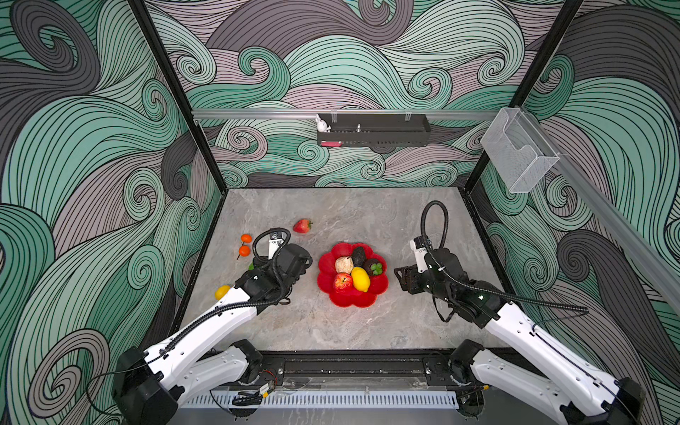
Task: Arrange fruit in a fruit bowl
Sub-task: Pick up the fruit from the middle-left of the table.
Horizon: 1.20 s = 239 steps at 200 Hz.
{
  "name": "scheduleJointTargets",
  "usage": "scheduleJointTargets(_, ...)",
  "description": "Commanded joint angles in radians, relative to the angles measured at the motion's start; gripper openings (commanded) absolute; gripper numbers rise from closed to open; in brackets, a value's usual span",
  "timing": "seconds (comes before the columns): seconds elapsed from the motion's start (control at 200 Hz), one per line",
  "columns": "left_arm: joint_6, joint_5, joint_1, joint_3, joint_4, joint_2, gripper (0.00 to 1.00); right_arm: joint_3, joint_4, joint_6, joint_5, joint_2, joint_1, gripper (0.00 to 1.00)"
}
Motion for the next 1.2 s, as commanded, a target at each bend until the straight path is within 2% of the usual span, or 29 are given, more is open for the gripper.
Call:
scheduleJointTargets(0.0, -0.126, 0.025, 0.123, 0.047, -0.256, -0.013, 0.99, -0.052, 0.096, 0.056, -0.022, -0.045, 0.004, 0.7)
scheduleJointTargets(0.15, -0.169, 0.092, 0.337, 0.018, -0.312, -0.028, 0.99, -0.13, 0.134, 0.076, -0.045, -0.085, 0.001, 0.73)
scheduleJointTargets(0.3, -0.257, 0.07, 0.55, 0.0, -0.312, 0.028, 0.99, -0.171, 0.189, 0.094, -0.086, -0.098, 0.001, 0.74)
scheduleJointTargets(0.425, -0.313, 0.182, 0.729, 0.029, -0.313, 0.131, 0.98, -0.181, 0.21, 0.101, -0.123, -0.09, 0.002, 0.74)
scheduleJointTargets(0.525, -0.333, 0.111, 0.759, 0.038, -0.288, 0.19, 0.99, -0.172, 0.204, 0.096, -0.148, -0.071, 0.001, 0.74)
scheduleJointTargets(0.645, -0.341, 0.149, 0.839, 0.018, -0.235, 0.236, 0.99, -0.152, 0.181, 0.091, -0.165, -0.04, 0.001, 0.75)
scheduleJointTargets(0.705, -0.338, 0.205, 0.893, 0.005, -0.203, 0.261, 0.99, -0.147, 0.178, 0.098, -0.167, -0.024, 0.001, 0.75)
scheduleJointTargets(0.776, -0.295, 0.325, 0.96, 0.016, -0.178, 0.296, 0.98, -0.145, 0.182, 0.116, -0.171, -0.012, 0.002, 0.74)
scheduleJointTargets(0.936, -0.234, 0.494, 1.013, 0.027, -0.101, 0.382, 0.93, -0.143, 0.195, 0.172, -0.185, 0.009, 0.001, 0.74)
scheduleJointTargets(1.106, -0.214, 0.579, 1.029, 0.02, -0.047, 0.434, 0.92, -0.145, 0.188, 0.19, -0.193, -0.003, 0.002, 0.74)
scheduleJointTargets(1.191, -0.216, 0.575, 1.031, 0.026, -0.051, 0.448, 0.92, -0.151, 0.182, 0.188, -0.192, -0.009, 0.001, 0.74)
